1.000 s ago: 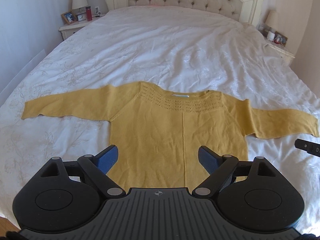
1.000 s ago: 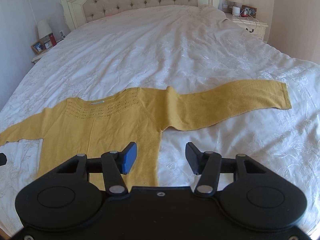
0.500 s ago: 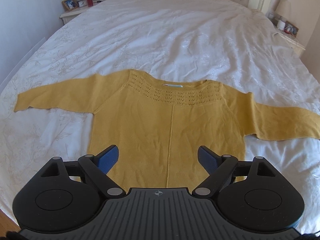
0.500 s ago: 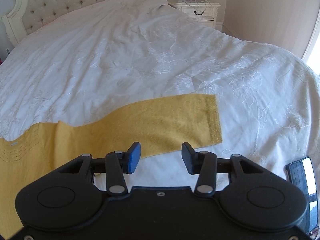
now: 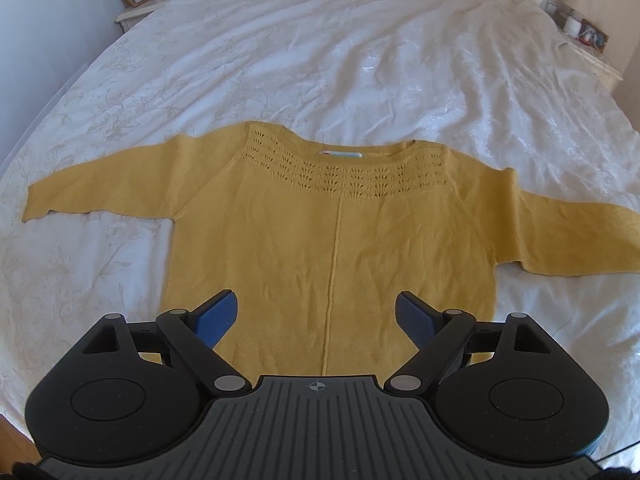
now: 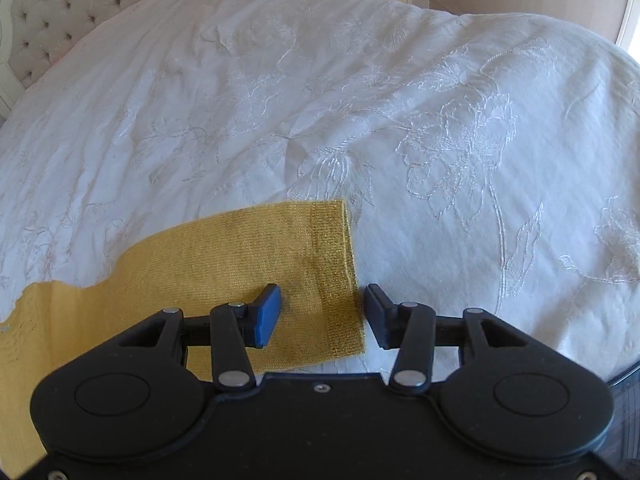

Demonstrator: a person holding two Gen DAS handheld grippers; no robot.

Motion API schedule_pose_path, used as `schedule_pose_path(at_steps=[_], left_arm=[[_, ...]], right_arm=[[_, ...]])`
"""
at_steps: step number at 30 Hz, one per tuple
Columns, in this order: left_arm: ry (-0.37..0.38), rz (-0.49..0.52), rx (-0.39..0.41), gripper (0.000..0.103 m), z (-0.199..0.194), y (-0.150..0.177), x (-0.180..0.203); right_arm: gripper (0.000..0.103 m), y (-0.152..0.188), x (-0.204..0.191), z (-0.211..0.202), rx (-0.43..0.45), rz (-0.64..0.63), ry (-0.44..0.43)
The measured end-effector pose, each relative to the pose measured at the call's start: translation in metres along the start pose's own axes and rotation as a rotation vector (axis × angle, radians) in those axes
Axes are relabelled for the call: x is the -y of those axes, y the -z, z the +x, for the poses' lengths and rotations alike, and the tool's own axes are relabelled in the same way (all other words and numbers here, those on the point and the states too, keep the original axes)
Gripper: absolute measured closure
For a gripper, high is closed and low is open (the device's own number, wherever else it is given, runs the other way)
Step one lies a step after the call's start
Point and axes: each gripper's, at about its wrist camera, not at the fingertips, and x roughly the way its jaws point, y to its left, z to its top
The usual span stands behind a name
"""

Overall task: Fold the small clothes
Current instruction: 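Move the right gripper to the sweater's sleeve cuff and grasp it, then lift the cuff with the right gripper and fold the sleeve across the body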

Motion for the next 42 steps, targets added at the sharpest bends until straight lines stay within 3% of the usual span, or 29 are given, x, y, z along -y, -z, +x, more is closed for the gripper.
schedule_pose_path(at_steps=[4, 8, 11, 13, 18, 24, 34, 42], left_arm=[[0.004, 0.007, -0.028, 0.016, 0.006, -0.001, 0.001], [0.011, 0.046, -0.039, 0.016, 0.008, -0.003, 0.007], [0.02, 0.073, -0.031, 0.016, 0.007, -0.006, 0.013], [0.029, 0.083, -0.022, 0.016, 0.006, -0.008, 0.016], [0.04, 0.095, 0.0, 0.016, 0.0, -0.009, 0.016], [0.03, 0.072, 0.004, 0.016, 0.0, -0.004, -0.006], [0.045, 0.012, 0.006, 0.016, 0.01, 0.001, -0.067], [0.055, -0.03, -0.007, 0.016, 0.032, 0.007, -0.136]], right_arm=[[0.036, 0.0, 0.007, 0.005, 0.005, 0.044, -0.055], [0.037, 0.005, 0.007, 0.005, 0.03, 0.035, -0.059], [0.054, 0.008, 0.004, 0.001, 0.042, 0.035, -0.052], [0.081, 0.009, 0.006, -0.004, 0.041, 0.059, -0.084], [0.083, 0.006, -0.008, -0.019, 0.057, 0.054, -0.084], [0.083, -0.006, -0.043, -0.054, 0.108, 0.028, -0.18], [0.083, -0.013, -0.169, -0.104, 0.15, -0.052, -0.391], [0.083, 0.011, -0.303, -0.1, 0.102, -0.151, -0.532]])
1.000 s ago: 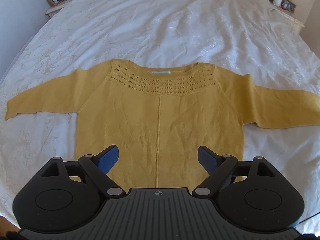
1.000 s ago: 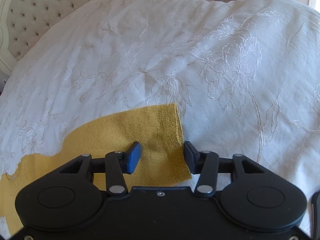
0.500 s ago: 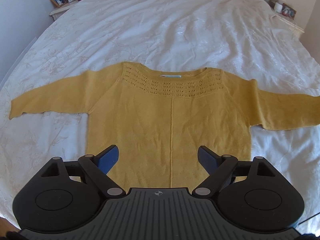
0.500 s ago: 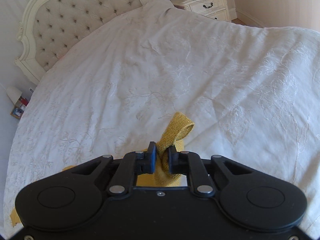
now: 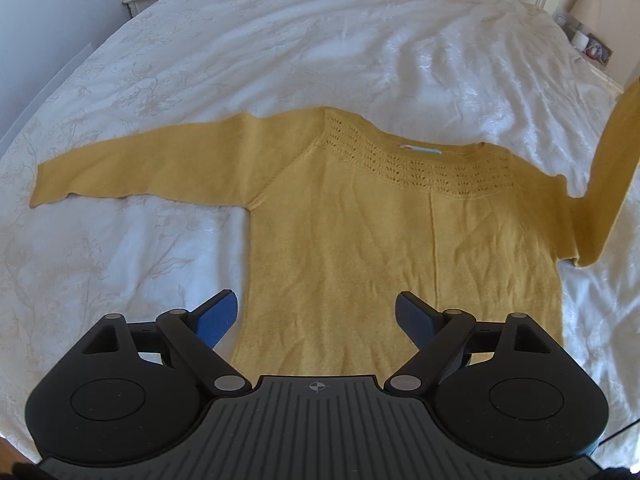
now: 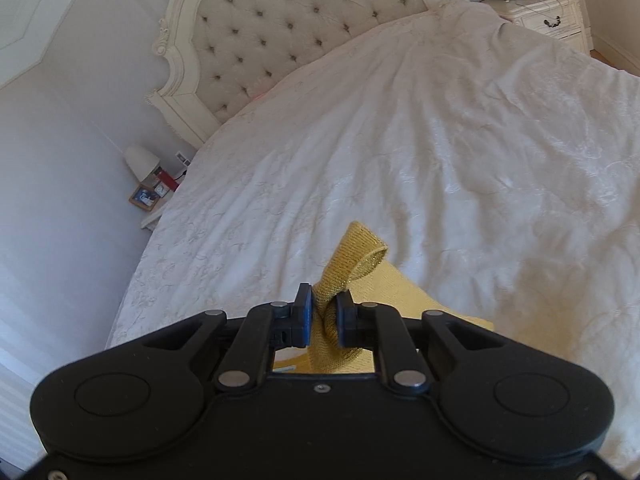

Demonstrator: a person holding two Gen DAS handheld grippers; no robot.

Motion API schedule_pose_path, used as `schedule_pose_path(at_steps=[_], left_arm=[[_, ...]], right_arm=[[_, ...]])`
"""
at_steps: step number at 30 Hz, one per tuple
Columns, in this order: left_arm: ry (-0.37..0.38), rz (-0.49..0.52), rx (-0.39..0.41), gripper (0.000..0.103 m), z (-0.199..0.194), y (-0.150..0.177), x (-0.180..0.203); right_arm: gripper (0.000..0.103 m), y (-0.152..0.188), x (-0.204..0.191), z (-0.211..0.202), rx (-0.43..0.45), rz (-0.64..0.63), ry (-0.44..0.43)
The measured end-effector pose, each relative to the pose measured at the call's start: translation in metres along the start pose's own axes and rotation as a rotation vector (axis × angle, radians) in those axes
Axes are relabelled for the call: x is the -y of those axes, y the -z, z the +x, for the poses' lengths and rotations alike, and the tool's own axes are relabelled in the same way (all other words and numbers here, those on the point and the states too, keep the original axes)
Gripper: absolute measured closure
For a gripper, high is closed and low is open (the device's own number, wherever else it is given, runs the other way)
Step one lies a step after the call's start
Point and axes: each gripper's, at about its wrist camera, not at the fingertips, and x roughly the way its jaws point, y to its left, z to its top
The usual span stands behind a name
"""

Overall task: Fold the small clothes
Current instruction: 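Lift the cuff with the right gripper and fold the sleeve across the body, then release the sleeve with the right gripper and withdraw both grippers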

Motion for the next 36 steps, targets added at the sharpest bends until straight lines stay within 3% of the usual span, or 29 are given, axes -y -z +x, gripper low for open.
schedule_pose_path(at_steps=[8, 14, 18, 20, 25, 28, 33, 36], left_arm=[[-0.042, -0.041, -0.034, 0.016, 0.02, -0.001, -0.074], [-0.072, -0.065, -0.055, 0.016, 0.032, -0.004, -0.119], [-0.081, -0.08, -0.068, 0.016, 0.038, -0.006, -0.139], [-0.079, -0.081, -0.076, 0.016, 0.04, -0.007, -0.144], [-0.067, -0.038, -0.077, 0.016, 0.042, -0.009, -0.136], [-0.072, -0.003, -0.059, 0.016, 0.037, -0.01, -0.119], [-0.101, 0.029, -0.029, 0.016, 0.027, -0.008, -0.069], [-0.126, 0.017, -0.032, 0.016, 0.021, -0.004, -0.031]], right_arm=[[0.083, 0.057, -0.116, 0.115, -0.144, -0.084, -0.131], [0.083, 0.121, -0.18, 0.196, -0.314, -0.197, -0.15], [0.083, 0.163, -0.207, 0.227, -0.405, -0.279, -0.131], [0.078, 0.181, -0.216, 0.238, -0.433, -0.32, -0.129], [0.063, 0.2, -0.223, 0.235, -0.4, -0.418, -0.069], [0.062, 0.196, -0.211, 0.216, -0.358, -0.39, -0.074], [0.053, 0.182, -0.176, 0.169, -0.29, -0.413, -0.042], [0.053, 0.176, -0.146, 0.137, -0.273, -0.452, -0.006]])
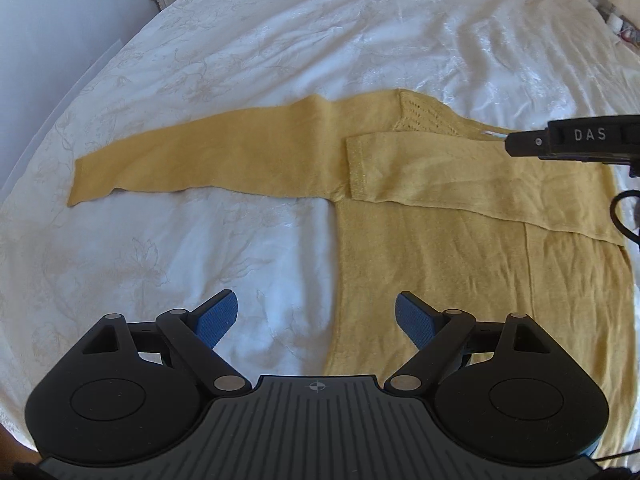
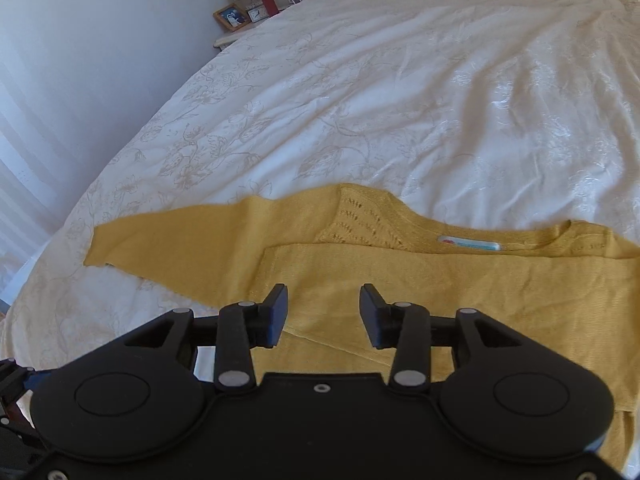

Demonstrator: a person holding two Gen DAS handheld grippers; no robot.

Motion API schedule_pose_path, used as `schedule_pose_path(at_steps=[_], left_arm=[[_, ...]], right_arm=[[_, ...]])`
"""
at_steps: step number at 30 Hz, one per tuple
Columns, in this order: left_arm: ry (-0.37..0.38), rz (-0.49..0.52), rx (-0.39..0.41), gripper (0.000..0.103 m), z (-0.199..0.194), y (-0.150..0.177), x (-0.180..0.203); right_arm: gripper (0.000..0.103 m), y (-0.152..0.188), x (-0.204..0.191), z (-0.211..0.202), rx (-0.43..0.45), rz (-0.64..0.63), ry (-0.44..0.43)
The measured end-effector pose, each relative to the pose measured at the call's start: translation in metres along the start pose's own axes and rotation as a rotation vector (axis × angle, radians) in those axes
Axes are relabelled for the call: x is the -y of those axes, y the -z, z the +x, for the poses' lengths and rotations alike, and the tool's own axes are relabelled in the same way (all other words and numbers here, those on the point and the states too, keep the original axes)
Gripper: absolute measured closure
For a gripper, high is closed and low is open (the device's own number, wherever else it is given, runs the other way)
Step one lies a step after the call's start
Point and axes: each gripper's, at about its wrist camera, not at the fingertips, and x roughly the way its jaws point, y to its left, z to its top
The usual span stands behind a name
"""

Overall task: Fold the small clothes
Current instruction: 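Release the sleeve with the right gripper and withdraw both grippers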

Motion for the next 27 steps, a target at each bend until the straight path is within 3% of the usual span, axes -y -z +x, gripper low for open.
schedule_pose_path(at_steps=[8, 12, 17, 22, 27], left_arm=[[0.019, -0.08, 0.011, 0.016, -0.031, 0.024, 0.095], [0.003, -0.061, 0.022, 0.017, -0.042, 0.035, 0.13], [0.0, -0.082, 0.07, 0.017, -0.05, 0.035, 0.15], [0.093, -0.182, 0.069, 0.017, -0.044, 0.028, 0.157], [0.055, -0.208, 0.031, 0.016, -0.033, 0.024, 0.167]], right_arm=[[0.048, 0.053, 0.072, -0.061, -0.004, -0.009, 0.039], [0.047, 0.072, 0.098, -0.077, -0.007, 0.039, 0.027], [0.046, 0.092, 0.126, -0.085, -0.01, 0.112, 0.021], [0.046, 0.099, 0.143, -0.088, -0.011, 0.15, 0.013], [0.04, 0.105, 0.155, -0.091, 0.0, 0.164, 0.018]])
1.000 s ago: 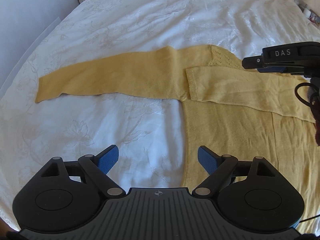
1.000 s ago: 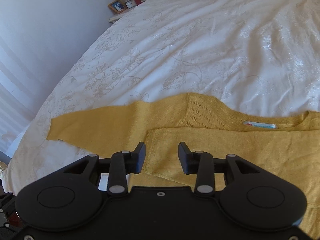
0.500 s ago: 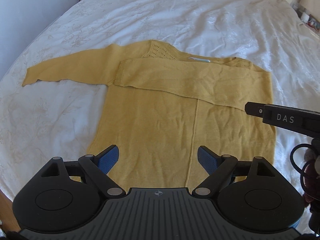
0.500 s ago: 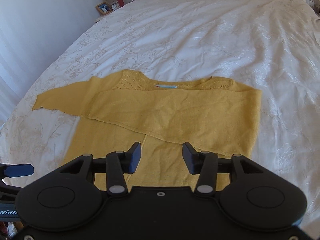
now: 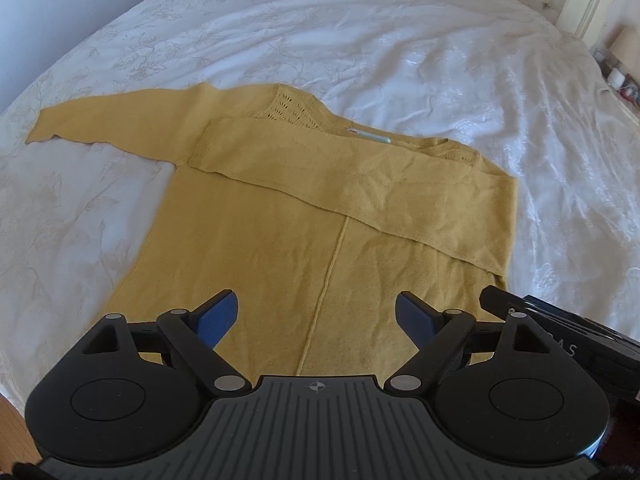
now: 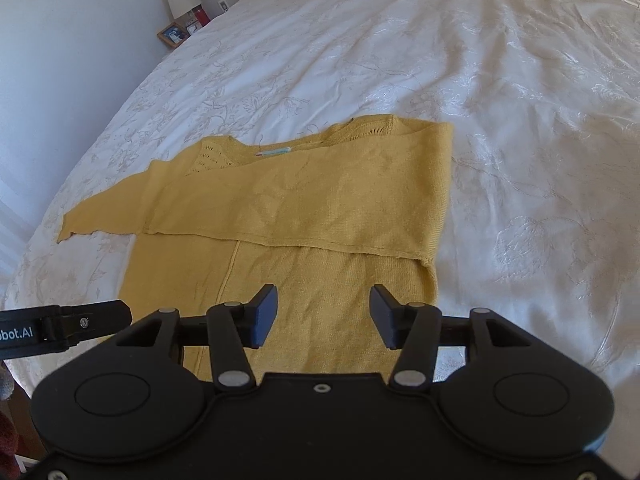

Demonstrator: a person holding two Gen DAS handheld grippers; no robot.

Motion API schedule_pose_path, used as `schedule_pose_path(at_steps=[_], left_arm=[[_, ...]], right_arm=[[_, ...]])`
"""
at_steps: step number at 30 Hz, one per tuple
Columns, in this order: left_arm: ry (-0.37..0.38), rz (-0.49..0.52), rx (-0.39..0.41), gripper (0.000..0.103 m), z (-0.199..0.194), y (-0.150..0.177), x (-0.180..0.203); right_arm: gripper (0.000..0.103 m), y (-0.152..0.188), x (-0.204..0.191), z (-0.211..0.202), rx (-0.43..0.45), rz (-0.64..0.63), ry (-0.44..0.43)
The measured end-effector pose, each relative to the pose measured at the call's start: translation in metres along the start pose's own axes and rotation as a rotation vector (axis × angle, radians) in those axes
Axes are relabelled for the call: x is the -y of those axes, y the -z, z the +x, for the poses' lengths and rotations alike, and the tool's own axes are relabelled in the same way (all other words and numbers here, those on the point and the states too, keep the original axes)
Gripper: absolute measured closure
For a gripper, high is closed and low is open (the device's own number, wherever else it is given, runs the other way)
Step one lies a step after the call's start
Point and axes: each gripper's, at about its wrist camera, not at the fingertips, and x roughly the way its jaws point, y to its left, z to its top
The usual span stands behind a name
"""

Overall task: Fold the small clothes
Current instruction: 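Release the sleeve with the right gripper and withdraw both grippers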

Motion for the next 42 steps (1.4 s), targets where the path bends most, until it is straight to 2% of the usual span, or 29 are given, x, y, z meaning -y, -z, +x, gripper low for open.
schedule_pose_path(at_steps=[3, 8, 14, 21, 42], left_arm=[[-0.009, -0.032, -0.016, 0.016, 0.004, -0.001, 0.0], [-0.039, -0.013, -0.038, 0.016, 0.01, -0.003, 0.006], [-0.045, 0.012, -0.051, 0.016, 0.015, -0.004, 0.016], [-0.034, 0.022, -0.046, 0.016, 0.017, -0.007, 0.018], [-0.026, -0.02, -0.043, 0.016, 0.015, -0.005, -0.008]], right_arm=[[0.04, 0.001, 0.007, 0.002, -0.006, 0.008, -0.009], [0.038, -0.001, 0.016, 0.004, -0.006, 0.014, -0.019], [0.029, -0.005, 0.026, 0.009, -0.006, 0.044, -0.021], [0.013, -0.009, 0.027, 0.018, -0.021, 0.05, -0.026], [0.012, -0.012, 0.004, 0.035, -0.058, 0.003, -0.054]])
